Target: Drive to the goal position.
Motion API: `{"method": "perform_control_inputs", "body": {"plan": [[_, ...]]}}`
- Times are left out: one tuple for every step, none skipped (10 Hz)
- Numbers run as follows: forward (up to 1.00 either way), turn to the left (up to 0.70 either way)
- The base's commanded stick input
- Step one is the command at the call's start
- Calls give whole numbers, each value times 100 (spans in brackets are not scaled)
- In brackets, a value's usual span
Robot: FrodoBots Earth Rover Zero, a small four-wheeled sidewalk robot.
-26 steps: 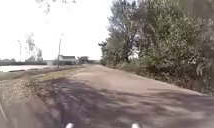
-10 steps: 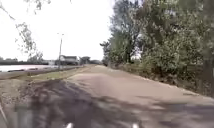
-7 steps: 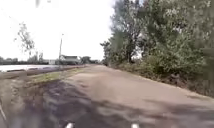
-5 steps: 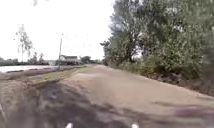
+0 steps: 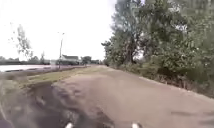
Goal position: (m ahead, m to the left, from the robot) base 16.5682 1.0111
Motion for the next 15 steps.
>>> {"method": "perform_control_inputs", "body": {"plan": [[70, 0], [70, 0], [70, 0], [70, 0], [70, 0], [70, 0], [70, 0], [70, 0], [70, 0], [70, 0], [70, 0], [70, 0], [70, 0], [70, 0], [70, 0]]}}
